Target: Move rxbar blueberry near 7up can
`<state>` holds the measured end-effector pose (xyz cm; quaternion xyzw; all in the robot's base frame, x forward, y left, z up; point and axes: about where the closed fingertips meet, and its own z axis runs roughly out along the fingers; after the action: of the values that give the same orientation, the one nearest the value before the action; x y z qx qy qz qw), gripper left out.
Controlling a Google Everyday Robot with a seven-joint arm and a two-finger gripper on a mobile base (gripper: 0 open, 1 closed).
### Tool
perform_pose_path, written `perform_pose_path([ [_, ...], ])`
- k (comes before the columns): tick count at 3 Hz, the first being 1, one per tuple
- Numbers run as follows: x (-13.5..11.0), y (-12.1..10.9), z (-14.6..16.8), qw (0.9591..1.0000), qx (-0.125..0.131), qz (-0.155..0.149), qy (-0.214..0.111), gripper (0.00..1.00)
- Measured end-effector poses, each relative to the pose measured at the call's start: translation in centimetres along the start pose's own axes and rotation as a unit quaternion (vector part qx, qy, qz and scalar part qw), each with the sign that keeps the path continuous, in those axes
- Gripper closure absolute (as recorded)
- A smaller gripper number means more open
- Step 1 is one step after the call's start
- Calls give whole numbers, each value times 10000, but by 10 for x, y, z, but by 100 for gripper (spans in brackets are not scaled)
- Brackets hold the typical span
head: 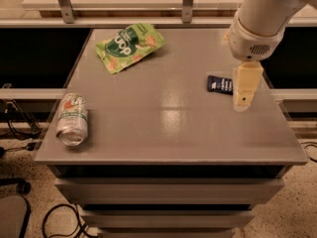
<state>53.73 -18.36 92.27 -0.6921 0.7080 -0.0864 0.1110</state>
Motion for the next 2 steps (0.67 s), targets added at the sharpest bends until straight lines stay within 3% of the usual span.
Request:
perform_pose_path([
  [2, 17, -36, 33, 9995, -57, 273, 147, 0],
])
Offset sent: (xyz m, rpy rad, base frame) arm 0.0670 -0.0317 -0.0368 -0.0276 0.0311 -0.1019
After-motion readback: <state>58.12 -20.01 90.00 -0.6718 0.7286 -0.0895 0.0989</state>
